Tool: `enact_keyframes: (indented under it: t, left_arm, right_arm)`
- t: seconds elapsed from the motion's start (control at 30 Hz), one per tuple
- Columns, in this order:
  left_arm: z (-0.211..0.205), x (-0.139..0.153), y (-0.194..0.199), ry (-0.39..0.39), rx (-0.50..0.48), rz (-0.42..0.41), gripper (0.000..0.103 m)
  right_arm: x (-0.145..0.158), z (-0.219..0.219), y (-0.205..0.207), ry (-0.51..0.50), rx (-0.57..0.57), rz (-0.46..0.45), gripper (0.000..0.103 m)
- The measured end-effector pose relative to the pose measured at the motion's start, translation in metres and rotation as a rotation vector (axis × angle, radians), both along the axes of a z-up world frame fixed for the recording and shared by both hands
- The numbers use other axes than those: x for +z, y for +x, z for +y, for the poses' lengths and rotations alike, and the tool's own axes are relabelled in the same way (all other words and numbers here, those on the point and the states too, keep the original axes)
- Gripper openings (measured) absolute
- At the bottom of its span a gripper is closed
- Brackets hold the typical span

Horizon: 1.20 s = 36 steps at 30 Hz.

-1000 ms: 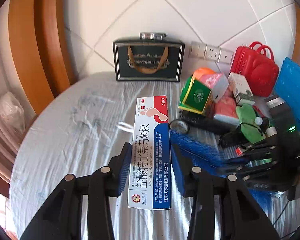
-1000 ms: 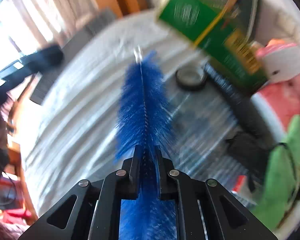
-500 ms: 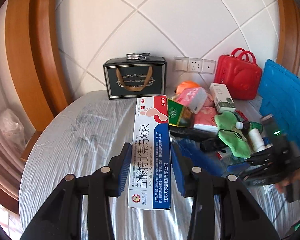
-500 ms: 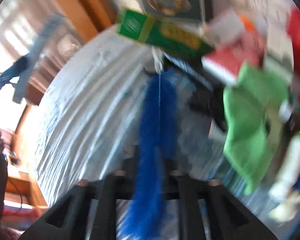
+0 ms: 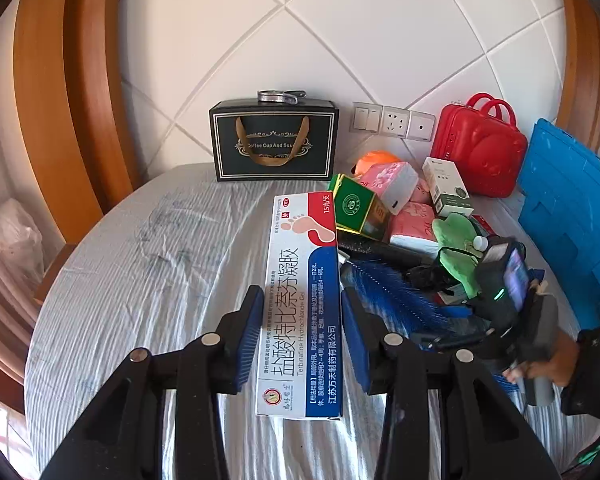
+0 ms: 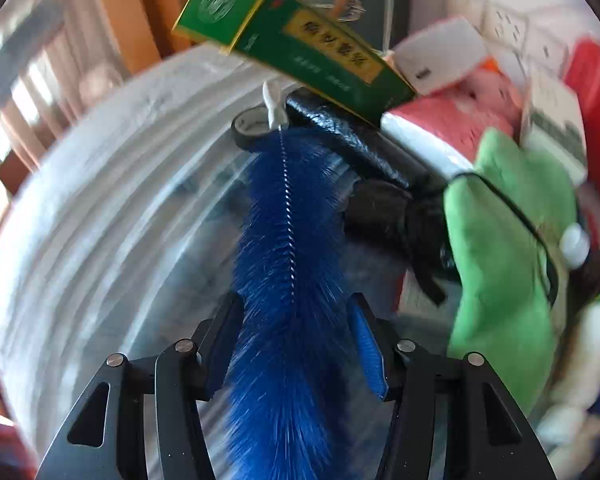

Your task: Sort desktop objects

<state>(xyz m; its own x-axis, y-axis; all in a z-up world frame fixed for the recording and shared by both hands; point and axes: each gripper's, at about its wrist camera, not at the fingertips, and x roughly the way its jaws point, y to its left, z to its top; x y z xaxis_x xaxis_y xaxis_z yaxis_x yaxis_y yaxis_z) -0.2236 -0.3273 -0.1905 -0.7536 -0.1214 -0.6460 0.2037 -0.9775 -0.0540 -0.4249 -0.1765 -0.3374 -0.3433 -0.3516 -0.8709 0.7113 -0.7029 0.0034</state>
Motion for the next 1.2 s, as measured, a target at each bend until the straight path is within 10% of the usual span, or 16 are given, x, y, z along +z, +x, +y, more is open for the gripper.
enact_keyframes:
  t: [0.13,0.37,0.63,1.2]
  left_arm:
    - [-0.005,-0.002,-0.004,0.002,0.003,-0.004,0.039]
    - [-0.006,0.007,-0.001,-0.020,0.004,0.017,0.039]
    - [0.006,0.030,0.013,-0.045,-0.023,0.055,0.039]
    - [0.146,0.125,0.008,-0.135,-0.369,0.242,0.039]
  right_arm:
    - [-0.010,-0.020,0.004,0.080,0.050,0.009,0.014]
    - [0.043,0.006,0.006,-0.216,0.032,-0.243,0.011]
    - [0.148,0.039,0.041,-0.437,-0.003,-0.068,0.011]
    - [0.285,0.183,0.130,-0.520,-0.303,0.266,0.011]
